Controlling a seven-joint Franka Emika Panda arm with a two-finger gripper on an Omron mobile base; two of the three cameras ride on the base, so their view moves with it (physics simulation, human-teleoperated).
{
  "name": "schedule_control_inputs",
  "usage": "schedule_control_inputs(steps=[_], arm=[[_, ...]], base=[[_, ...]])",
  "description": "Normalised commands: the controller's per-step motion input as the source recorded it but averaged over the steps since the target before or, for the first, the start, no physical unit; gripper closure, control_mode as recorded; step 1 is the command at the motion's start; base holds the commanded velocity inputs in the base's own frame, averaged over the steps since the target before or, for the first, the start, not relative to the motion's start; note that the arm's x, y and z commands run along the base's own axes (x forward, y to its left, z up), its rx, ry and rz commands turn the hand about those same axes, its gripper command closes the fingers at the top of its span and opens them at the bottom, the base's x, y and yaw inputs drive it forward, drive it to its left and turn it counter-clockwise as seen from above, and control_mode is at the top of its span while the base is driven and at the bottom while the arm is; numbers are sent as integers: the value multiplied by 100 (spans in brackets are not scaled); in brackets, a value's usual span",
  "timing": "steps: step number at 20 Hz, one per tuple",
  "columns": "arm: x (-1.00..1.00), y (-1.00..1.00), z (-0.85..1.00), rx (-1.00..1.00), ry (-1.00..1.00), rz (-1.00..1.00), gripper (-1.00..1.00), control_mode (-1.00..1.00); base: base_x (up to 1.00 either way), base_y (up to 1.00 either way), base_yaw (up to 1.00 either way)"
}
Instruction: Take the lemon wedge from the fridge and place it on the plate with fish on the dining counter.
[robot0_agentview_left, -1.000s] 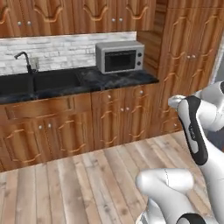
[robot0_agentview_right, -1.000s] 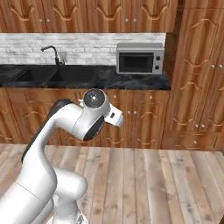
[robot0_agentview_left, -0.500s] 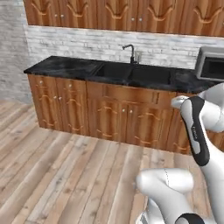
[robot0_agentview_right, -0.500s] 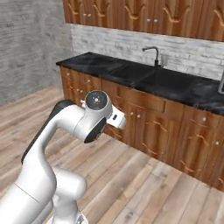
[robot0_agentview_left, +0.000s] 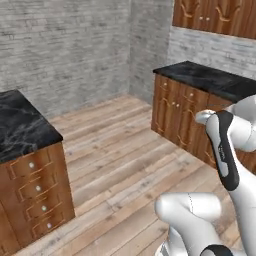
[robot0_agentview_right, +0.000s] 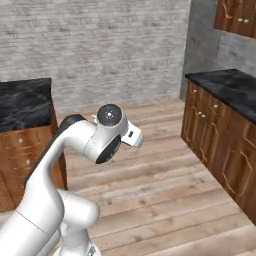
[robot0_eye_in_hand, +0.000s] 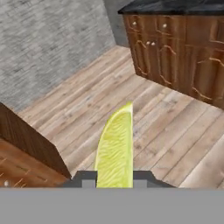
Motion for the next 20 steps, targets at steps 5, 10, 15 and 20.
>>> schedule_control_inputs(steps=[5,10,15,20], arm=[[0,0,0,0,0,0,100,100],[0,0,0,0,0,0,100,100],[0,0,0,0,0,0,100,100],[0,0,0,0,0,0,100,100]], base=[[22,9,88],[64,16,66],[100,-33,9],[100,-98,-2]])
